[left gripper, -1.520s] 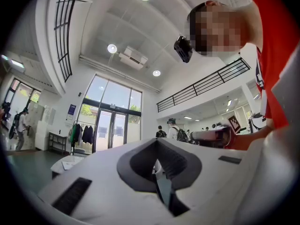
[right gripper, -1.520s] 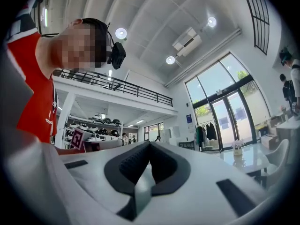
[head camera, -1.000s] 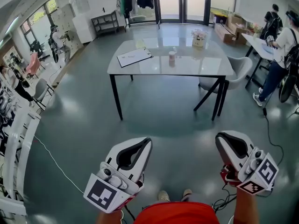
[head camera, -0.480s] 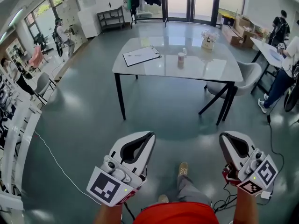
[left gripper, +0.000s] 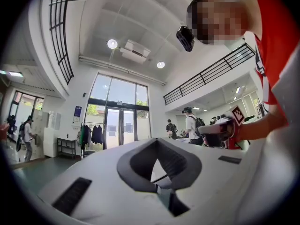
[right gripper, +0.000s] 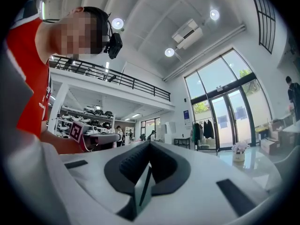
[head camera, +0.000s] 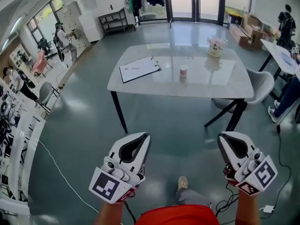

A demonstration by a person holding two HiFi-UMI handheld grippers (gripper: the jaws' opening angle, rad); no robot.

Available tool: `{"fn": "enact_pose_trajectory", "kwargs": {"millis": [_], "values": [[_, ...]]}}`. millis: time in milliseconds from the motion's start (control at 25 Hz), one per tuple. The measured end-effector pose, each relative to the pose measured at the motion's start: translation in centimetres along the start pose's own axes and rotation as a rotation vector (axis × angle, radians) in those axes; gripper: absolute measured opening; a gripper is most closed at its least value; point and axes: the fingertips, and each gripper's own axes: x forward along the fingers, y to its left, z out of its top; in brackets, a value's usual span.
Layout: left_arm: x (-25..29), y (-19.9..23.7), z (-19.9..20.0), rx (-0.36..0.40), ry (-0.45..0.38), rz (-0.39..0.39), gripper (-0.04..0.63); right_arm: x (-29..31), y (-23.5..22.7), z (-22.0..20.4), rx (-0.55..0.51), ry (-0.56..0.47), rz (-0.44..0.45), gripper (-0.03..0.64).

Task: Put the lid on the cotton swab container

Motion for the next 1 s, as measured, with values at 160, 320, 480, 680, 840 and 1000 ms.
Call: {"fn": "enact_pose_trajectory", "kwargs": {"millis": [160, 320, 480, 680, 840, 1000], "values": [[6.5, 2.1, -1.3, 0.012, 0.007, 0.019, 0.009, 2.6, -6.1, -0.6, 0.012, -0.006, 0.022, -0.006], [11.4, 4.1, -2.8, 0.023, 0.042, 0.045, 0.009, 4.9, -11.4, -0.9, 0.025, -0.024, 0.045, -0.007], [14.8, 5.3, -3.9, 0.024, 0.072, 0.057, 0.009, 6.4, -14.9, -0.8, 0.036, -0.031, 0.053, -0.007], [17.9, 7.2, -6.6, 0.013, 0.116, 0.051, 0.009, 7.9, -17.6, -1.9, 0.071, -0.034, 0.051, -0.006], [20.2, 9.1, -9.5, 0.013, 0.151, 0.033, 0.009, 9.6, -19.3, -3.1, 0.079, -0.024, 0.034, -0.008], [22.9, 10.6, -13.2, 0.019, 0.197, 0.001, 0.015, 11.1, -21.5, -4.9, 0.076, 0.005, 0.008, -0.006]]}}
